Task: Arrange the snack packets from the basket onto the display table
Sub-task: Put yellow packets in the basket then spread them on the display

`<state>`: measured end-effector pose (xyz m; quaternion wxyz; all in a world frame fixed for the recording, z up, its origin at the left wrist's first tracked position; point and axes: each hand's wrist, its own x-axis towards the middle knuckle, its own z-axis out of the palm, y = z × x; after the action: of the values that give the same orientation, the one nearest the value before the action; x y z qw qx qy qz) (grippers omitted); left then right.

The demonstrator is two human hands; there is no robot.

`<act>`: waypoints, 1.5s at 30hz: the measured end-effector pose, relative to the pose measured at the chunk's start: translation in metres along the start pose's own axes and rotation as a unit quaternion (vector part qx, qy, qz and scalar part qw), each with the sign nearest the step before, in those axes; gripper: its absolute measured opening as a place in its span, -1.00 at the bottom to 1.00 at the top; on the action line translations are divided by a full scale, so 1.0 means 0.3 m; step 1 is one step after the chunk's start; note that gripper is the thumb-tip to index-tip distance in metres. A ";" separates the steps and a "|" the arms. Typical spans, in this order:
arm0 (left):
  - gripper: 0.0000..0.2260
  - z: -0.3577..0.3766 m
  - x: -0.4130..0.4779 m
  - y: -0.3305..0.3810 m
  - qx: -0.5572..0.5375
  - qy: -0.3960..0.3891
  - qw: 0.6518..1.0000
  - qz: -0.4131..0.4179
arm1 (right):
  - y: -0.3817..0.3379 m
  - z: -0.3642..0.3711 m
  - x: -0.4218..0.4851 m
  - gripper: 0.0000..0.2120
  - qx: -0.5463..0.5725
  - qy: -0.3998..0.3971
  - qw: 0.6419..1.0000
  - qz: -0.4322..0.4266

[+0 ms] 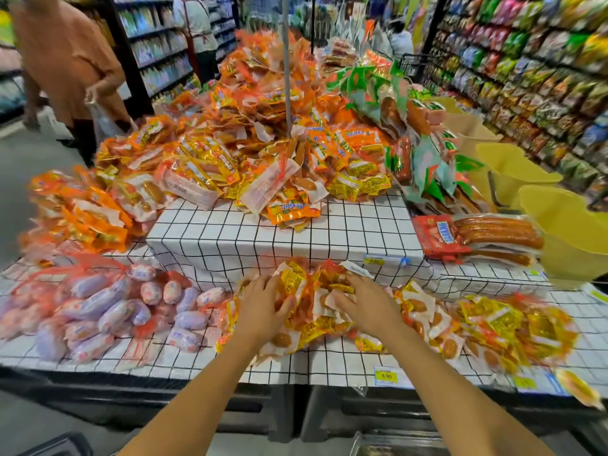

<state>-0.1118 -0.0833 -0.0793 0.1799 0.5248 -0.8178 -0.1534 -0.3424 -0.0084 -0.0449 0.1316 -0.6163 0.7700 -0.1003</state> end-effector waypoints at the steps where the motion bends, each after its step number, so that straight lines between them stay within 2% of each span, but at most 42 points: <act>1: -0.54 -0.005 -0.004 0.004 0.003 -0.001 1.000 0.001 | 0.000 -0.006 -0.010 -0.39 0.002 0.006 1.000 -0.002; 11: -0.45 -0.066 -0.039 0.024 -0.009 0.020 1.000 0.005 | -0.018 -0.046 -0.066 -0.35 0.004 0.037 0.999 -0.005; 20: -0.45 -0.170 -0.079 0.059 0.046 0.048 0.998 -0.007 | -0.009 -0.077 -0.109 -0.37 -0.006 0.060 0.998 -0.021; 23: -0.50 -0.197 -0.083 0.091 0.071 0.035 0.997 0.009 | 0.000 -0.096 -0.137 -0.45 -0.023 0.056 0.998 -0.022; 27: -0.56 -0.198 -0.122 0.156 0.087 -0.020 0.996 0.016 | 0.023 -0.113 -0.189 -0.56 -0.049 0.053 0.997 -0.026; 34: -0.59 -0.162 -0.170 0.199 0.105 0.004 0.994 0.022 | 0.102 -0.139 -0.294 -0.51 -0.048 0.026 0.998 -0.025; 37: -0.67 -0.147 -0.207 0.249 0.122 0.020 0.992 0.029 | 0.149 -0.153 -0.340 -0.58 -0.057 0.019 0.998 -0.021; 41: -0.70 -0.120 -0.277 0.343 0.105 -0.006 0.994 0.016 | 0.223 -0.182 -0.427 -0.70 -0.066 0.020 0.997 -0.035; 45: -0.76 -0.073 -0.362 0.487 0.125 -0.030 0.991 0.033 | 0.348 -0.204 -0.545 -0.64 -0.094 0.024 0.994 -0.048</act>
<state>-0.1772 0.0733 -0.0101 0.0932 0.5109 -0.8525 -0.0591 -0.4250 0.1734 -0.0073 0.0493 -0.6597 0.7484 -0.0481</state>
